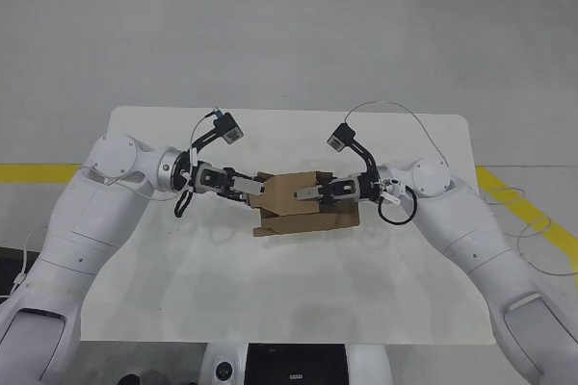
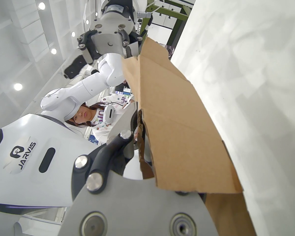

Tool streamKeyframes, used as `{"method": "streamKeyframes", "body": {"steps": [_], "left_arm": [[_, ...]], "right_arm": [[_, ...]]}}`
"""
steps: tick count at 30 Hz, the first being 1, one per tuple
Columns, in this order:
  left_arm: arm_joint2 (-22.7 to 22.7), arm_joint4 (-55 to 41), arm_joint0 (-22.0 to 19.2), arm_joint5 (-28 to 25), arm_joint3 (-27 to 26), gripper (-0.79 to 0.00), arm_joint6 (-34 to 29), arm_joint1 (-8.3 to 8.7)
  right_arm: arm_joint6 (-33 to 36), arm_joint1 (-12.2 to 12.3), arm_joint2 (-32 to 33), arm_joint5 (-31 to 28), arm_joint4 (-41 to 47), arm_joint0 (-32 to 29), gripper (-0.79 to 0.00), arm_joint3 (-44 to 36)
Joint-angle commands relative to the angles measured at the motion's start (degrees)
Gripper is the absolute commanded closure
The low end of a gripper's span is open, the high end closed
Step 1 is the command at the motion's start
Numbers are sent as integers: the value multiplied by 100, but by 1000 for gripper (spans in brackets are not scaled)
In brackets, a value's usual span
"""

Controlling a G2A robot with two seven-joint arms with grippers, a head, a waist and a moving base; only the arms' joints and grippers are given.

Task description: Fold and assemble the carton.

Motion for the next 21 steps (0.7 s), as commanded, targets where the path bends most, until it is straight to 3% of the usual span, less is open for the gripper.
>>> {"method": "streamKeyframes", "body": {"steps": [1,9,21], "left_arm": [[-51,-145,27,15,-42,-785,-39,-1],[-157,-340,76,121,-285,-785,-22,-18],[93,54,-61,167,-325,-785,267,-138]], "right_arm": [[-38,0,-20,-38,-37,4,0,37],[-87,-29,-82,-86,29,20,0,134],[-143,-36,-113,-142,-76,25,0,-49]]}}
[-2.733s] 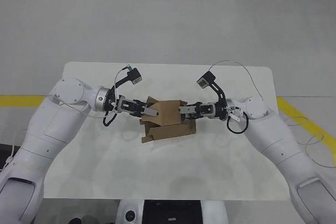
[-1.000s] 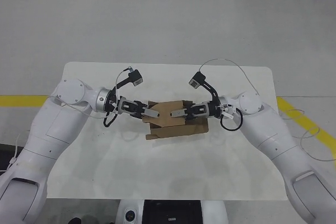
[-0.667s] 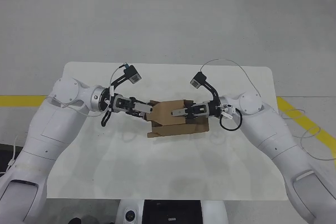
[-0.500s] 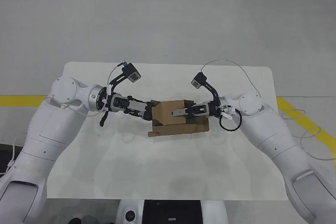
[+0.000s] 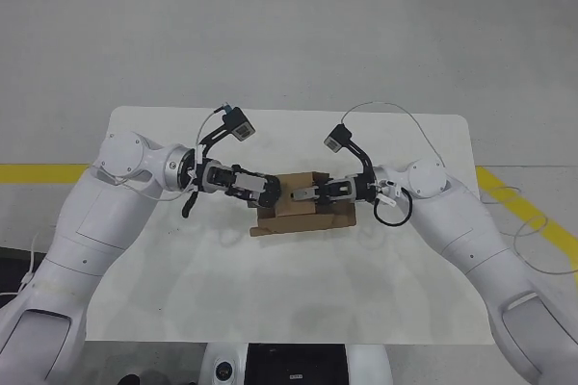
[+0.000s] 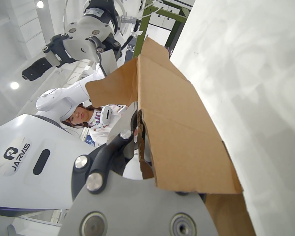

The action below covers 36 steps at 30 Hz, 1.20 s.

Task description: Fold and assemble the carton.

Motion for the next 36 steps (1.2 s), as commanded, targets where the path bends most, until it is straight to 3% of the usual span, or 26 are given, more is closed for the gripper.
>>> {"method": "streamKeyframes", "body": {"steps": [1,17,23,36], "left_arm": [[42,224,-34,29,11,-785,64,-9],[227,859,-143,134,-138,-785,208,-82],[50,406,-138,142,91,-785,69,-85],[-199,693,28,173,227,-785,-8,-10]], "right_arm": [[-5,4,-11,-5,-63,9,0,-33],[-54,36,-56,-54,-173,13,0,-121],[-80,84,39,-80,-129,8,0,-43],[32,272,325,31,-62,-161,0,-354]]}}
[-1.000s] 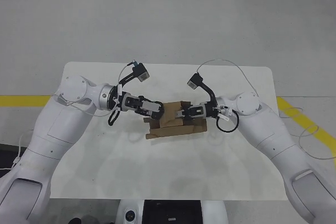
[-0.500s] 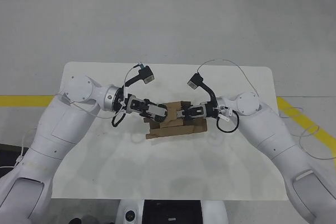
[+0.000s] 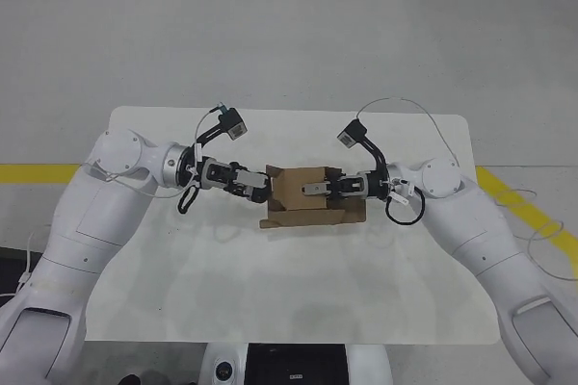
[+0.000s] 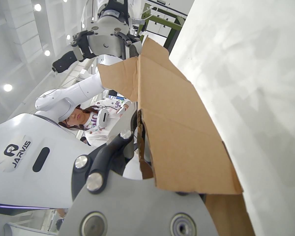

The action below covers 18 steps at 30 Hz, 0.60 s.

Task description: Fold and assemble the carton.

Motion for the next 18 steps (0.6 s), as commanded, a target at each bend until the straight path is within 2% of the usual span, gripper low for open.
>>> {"method": "streamKeyframes", "body": {"steps": [1,7,18], "left_arm": [[-2,139,-1,-10,35,-785,40,5],[-83,99,-17,-3,143,-785,48,8],[-4,-21,-20,7,-57,-785,-71,-35]], "right_arm": [[45,13,-3,45,9,-25,0,-130],[225,20,-120,224,13,-83,0,-433],[319,-92,-374,318,201,-30,0,-550]]}}
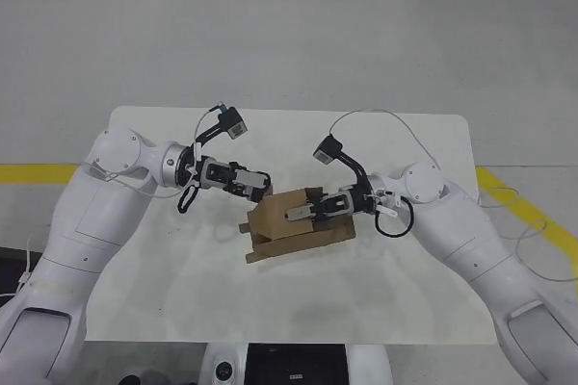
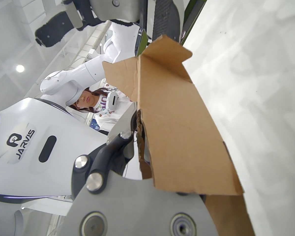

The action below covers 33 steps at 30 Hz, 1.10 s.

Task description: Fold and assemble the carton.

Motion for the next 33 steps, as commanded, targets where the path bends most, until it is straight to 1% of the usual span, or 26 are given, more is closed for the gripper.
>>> {"method": "streamKeyframes", "body": {"steps": [1,9,13,16,23,28,33], "left_arm": [[37,-3,-6,1,-20,-785,-15,-13],[62,11,-41,-34,70,-785,-41,-39],[-25,150,-57,-63,207,-785,8,-18],[-110,230,-44,-73,217,-785,8,8],[-197,292,59,-34,-44,-785,40,39],[-126,318,127,12,-246,-785,35,28],[-39,343,134,38,-315,-785,59,5]], "right_arm": [[12,-18,-28,12,15,20,0,18],[32,-66,-79,32,61,80,0,100],[-44,-42,50,-44,121,88,0,248],[-157,9,225,-156,121,73,0,414],[-422,49,441,-421,18,28,0,619],[-602,7,490,-600,-25,34,0,732],[-725,-38,539,-723,-108,83,0,868]]}}
